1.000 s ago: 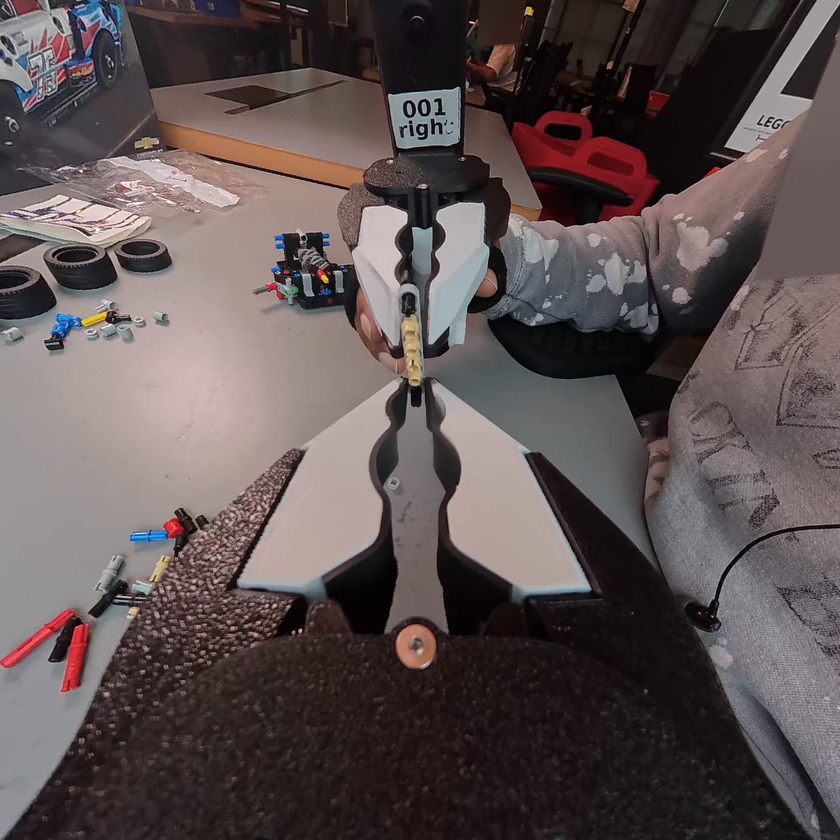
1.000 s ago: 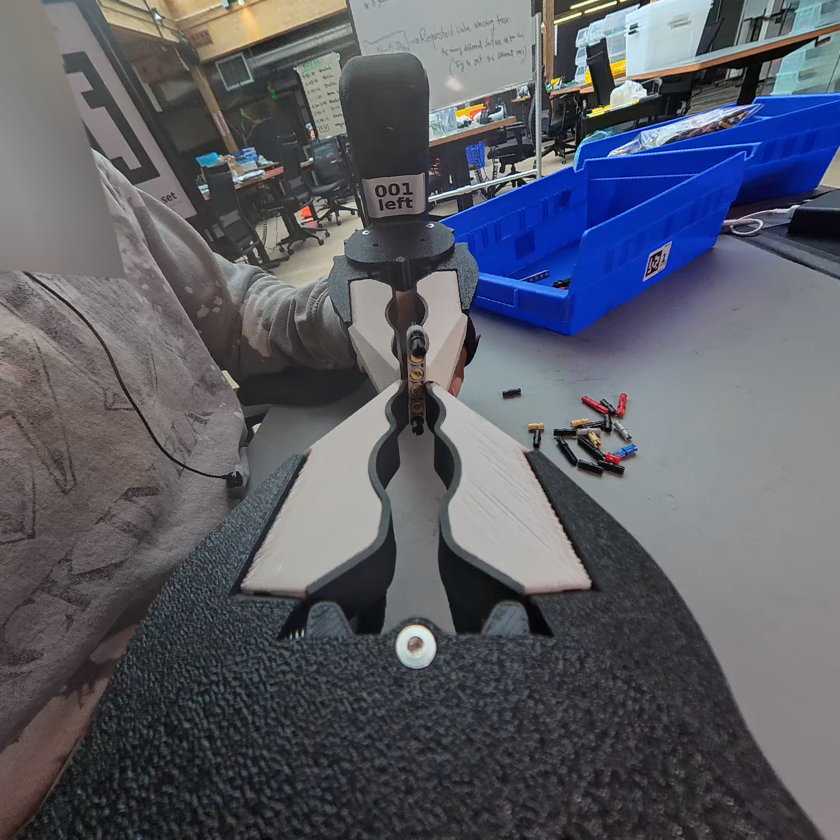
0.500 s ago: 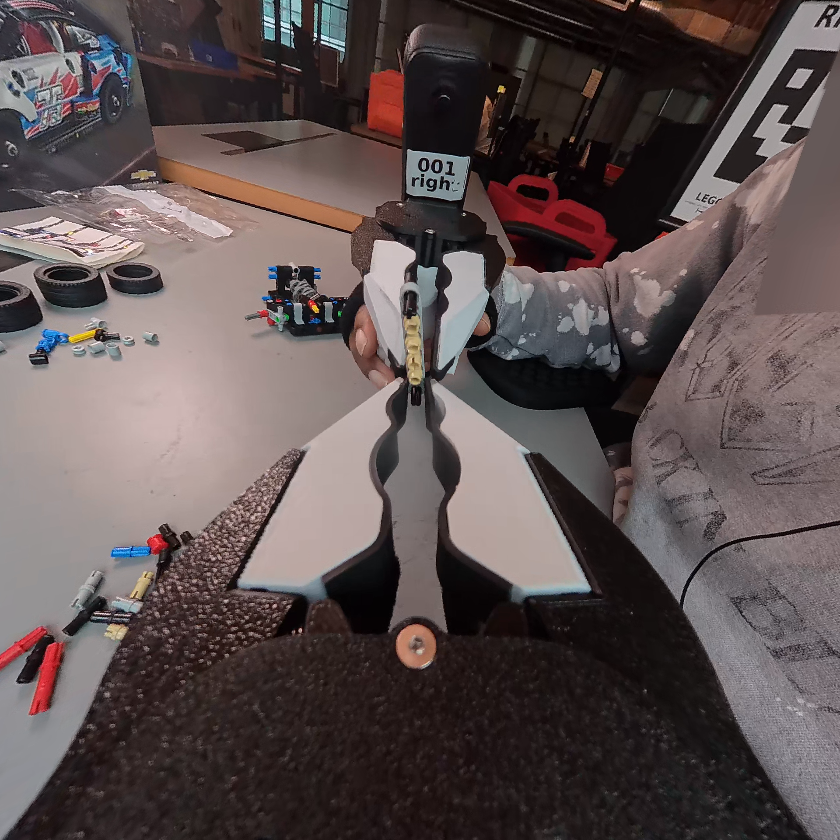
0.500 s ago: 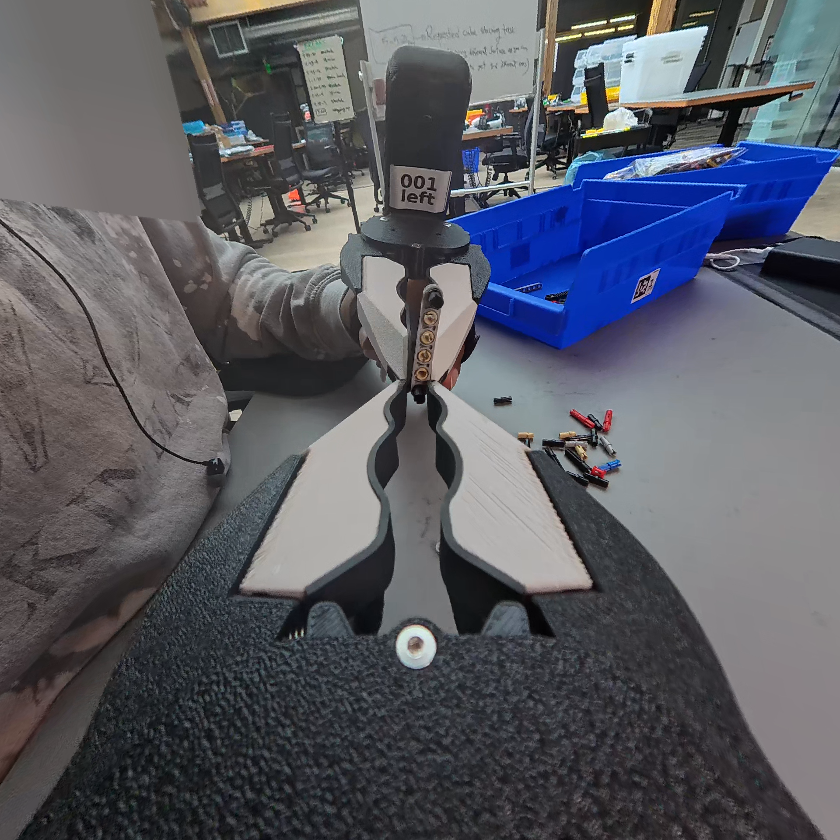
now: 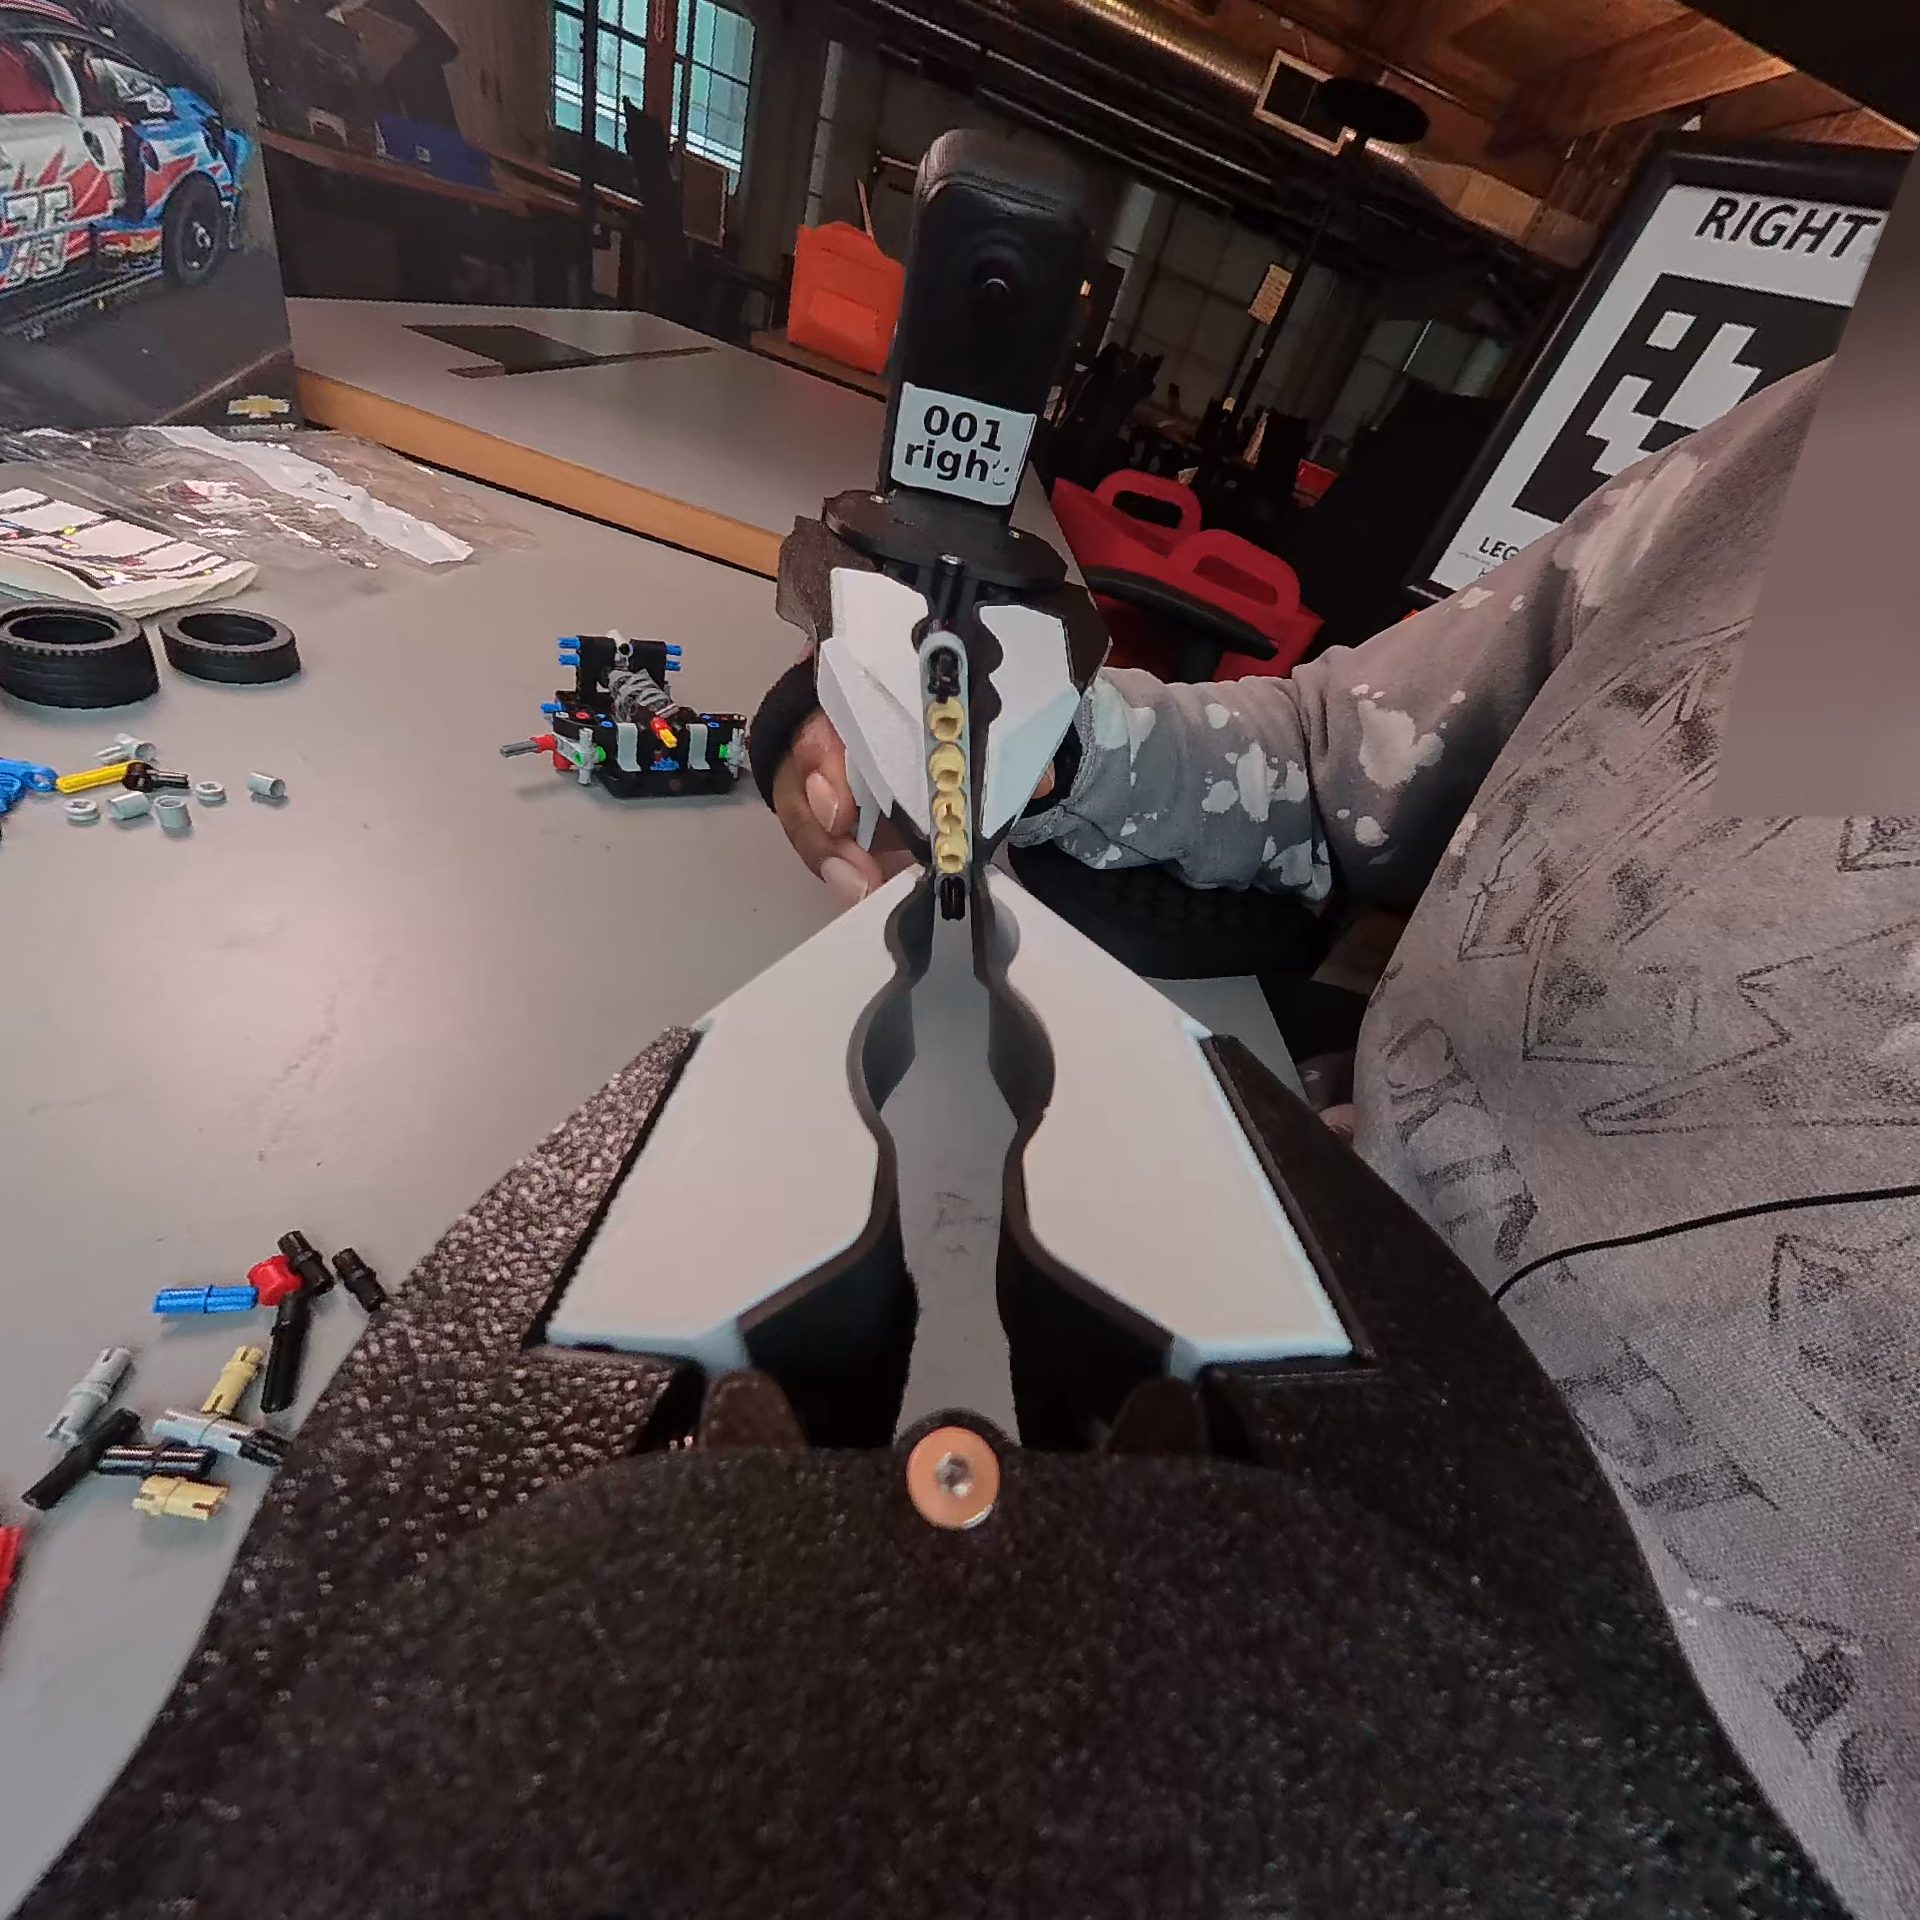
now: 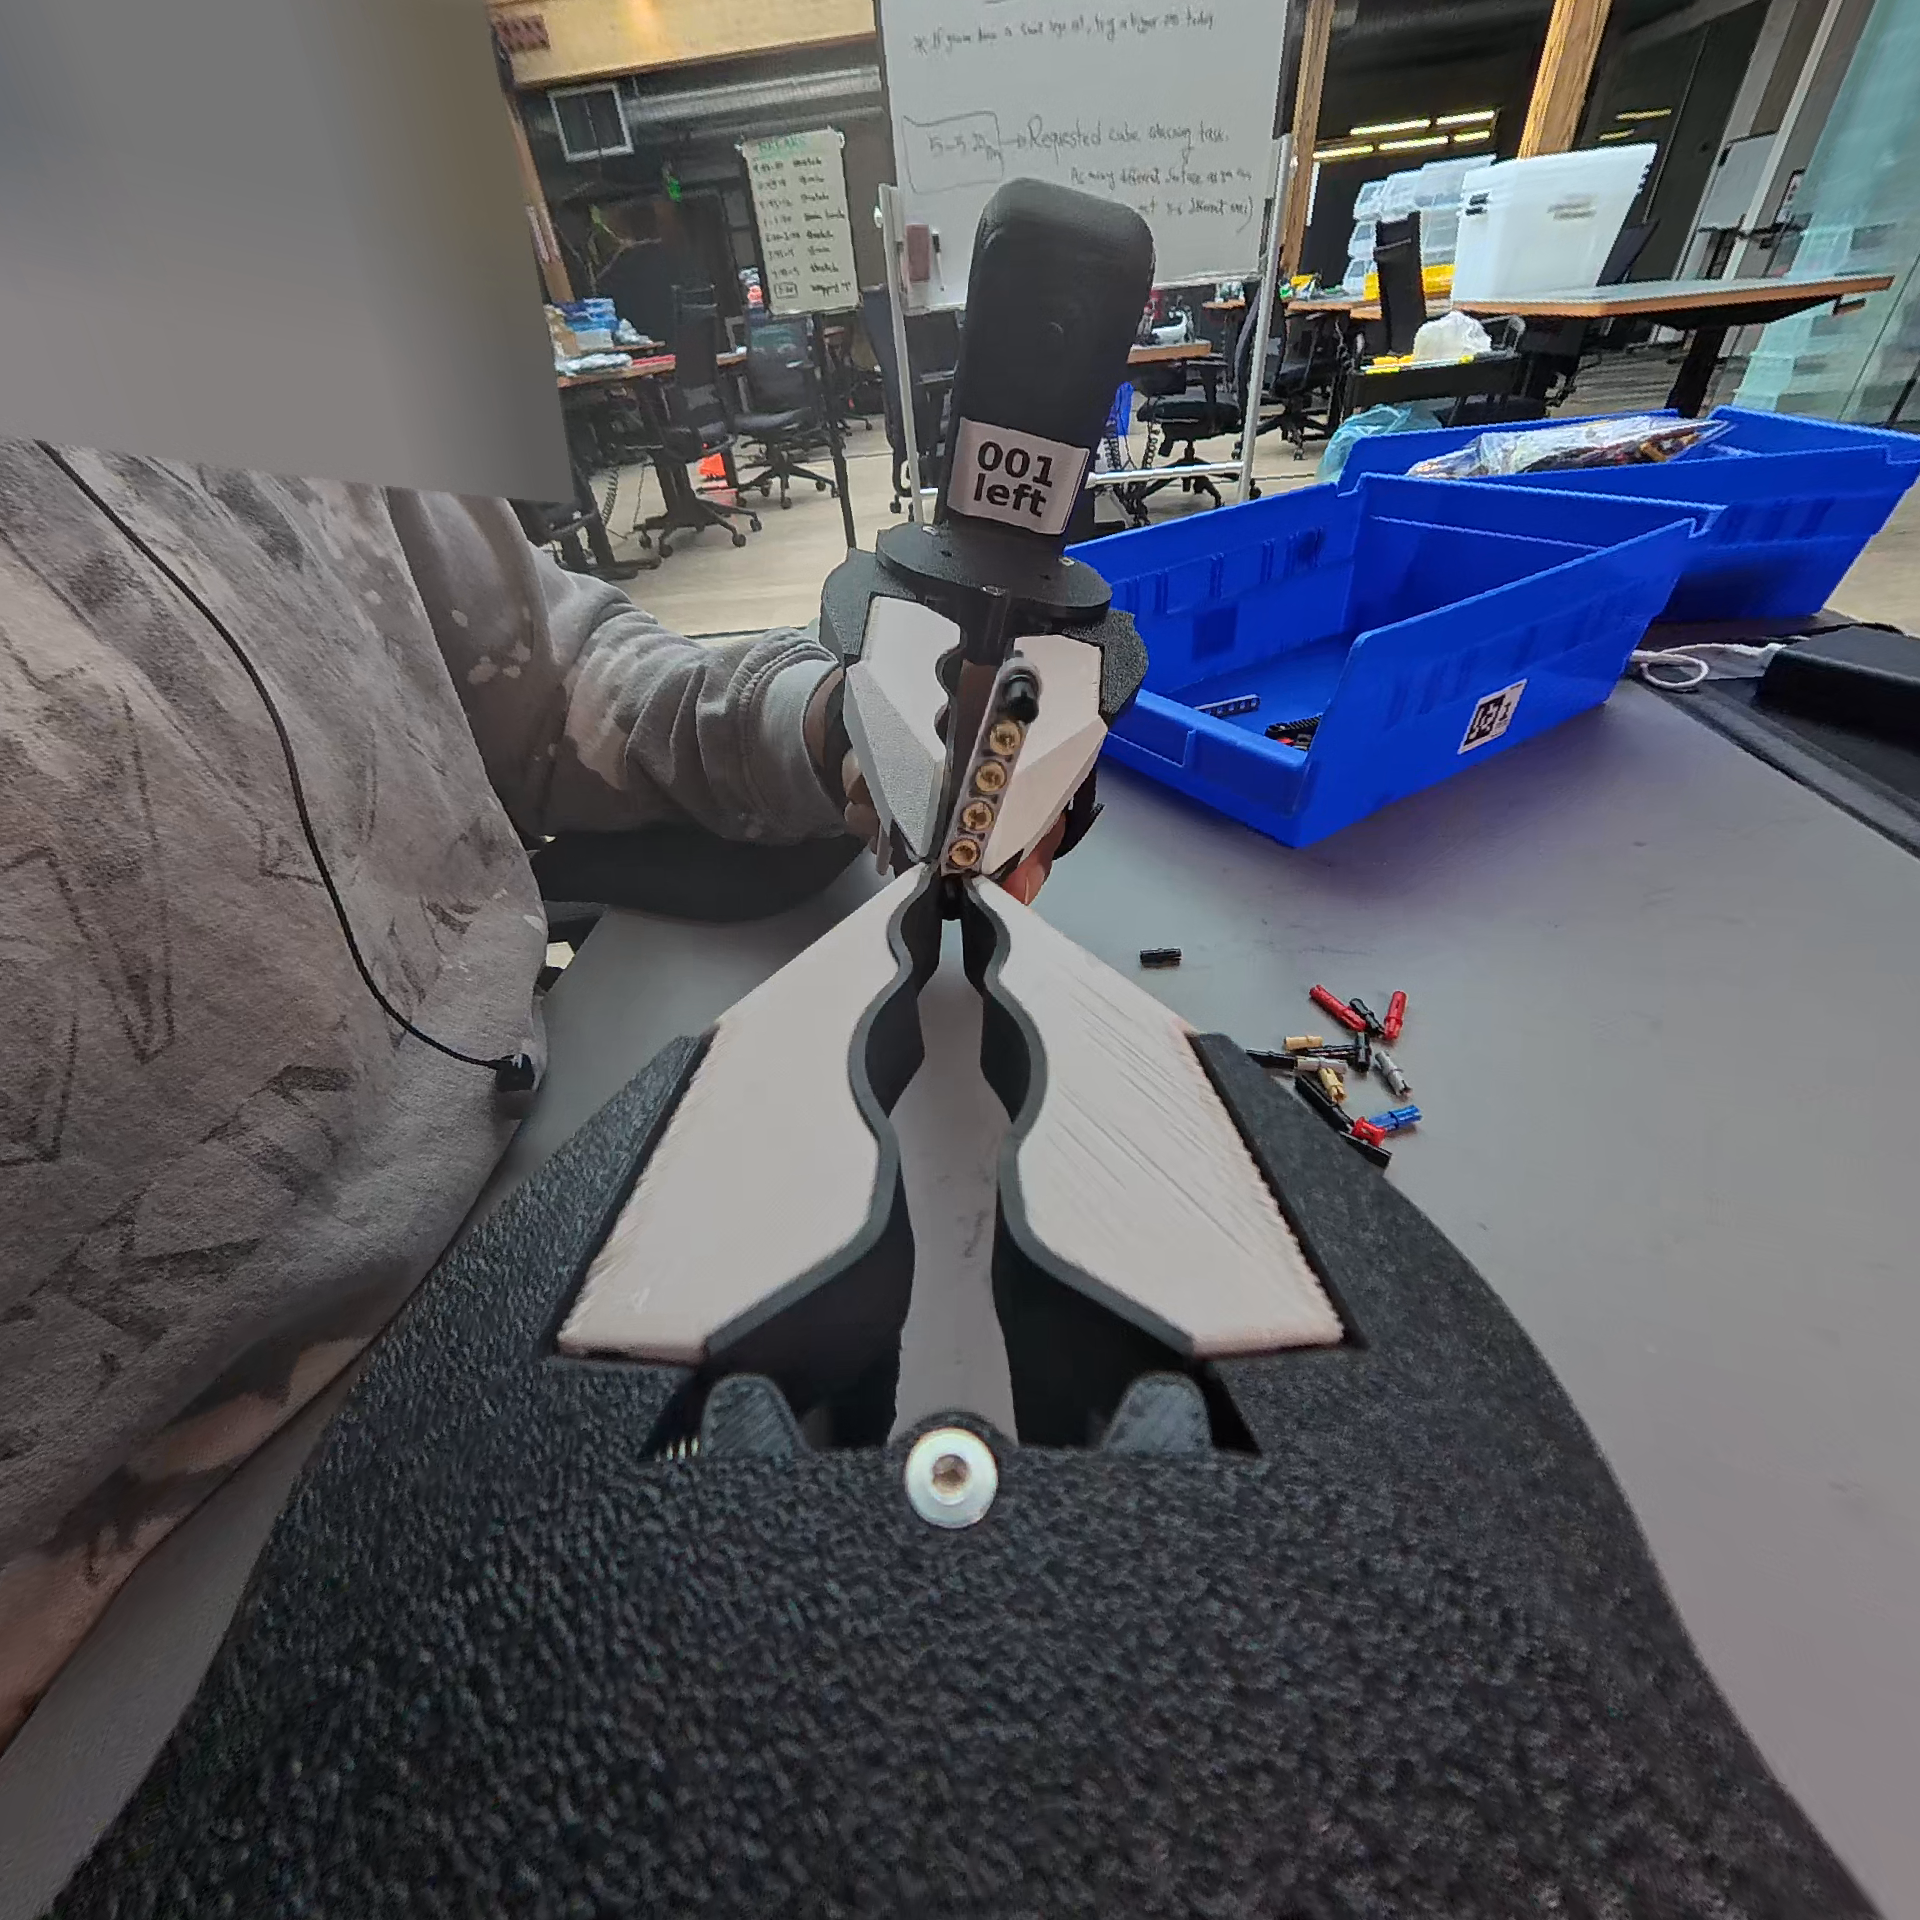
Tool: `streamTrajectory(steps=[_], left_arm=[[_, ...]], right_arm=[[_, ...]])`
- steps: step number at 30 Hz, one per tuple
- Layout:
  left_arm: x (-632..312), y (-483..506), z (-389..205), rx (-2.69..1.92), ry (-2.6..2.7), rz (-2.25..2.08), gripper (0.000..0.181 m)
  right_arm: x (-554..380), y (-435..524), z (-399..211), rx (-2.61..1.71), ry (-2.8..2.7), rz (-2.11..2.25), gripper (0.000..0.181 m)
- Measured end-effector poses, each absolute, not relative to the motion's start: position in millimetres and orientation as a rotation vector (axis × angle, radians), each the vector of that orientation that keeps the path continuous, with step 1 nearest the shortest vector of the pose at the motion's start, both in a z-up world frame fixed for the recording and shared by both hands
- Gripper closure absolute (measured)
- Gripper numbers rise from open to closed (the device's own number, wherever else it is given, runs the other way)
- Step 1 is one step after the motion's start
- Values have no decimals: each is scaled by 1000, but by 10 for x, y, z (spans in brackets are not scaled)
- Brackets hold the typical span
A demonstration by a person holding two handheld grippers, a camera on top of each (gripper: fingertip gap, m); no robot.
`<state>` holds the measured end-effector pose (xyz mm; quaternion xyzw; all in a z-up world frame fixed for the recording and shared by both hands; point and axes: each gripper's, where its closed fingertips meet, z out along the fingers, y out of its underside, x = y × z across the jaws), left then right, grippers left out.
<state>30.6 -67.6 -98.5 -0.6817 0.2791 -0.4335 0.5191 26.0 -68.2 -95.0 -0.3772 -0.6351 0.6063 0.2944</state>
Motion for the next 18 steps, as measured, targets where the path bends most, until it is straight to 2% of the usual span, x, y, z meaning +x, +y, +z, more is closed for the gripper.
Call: streamTrajectory(steps=[8, 10, 12, 15, 18], left_arm=[[62, -679, -868, -1598, 587, -1041, 175], [-214, -677, -805, -1579, 510, -1012, 178], [-110, -700, -852, -1591, 569, -972, 176], [97, -701, -804, -1569, 598, -1036, 175], [178, -700, -830, -1573, 611, -1061, 175]], right_arm=[[388, -497, -812, -999, -1627, 1603, 181], [431, -297, -735, -1007, -1571, 1493, 181], [322, -348, -724, -1005, -1557, 1446, 181], [212, -566, -896, -1000, -1661, 1422, 157], [216, -690, -842, -951, -1667, 1445, 157]])
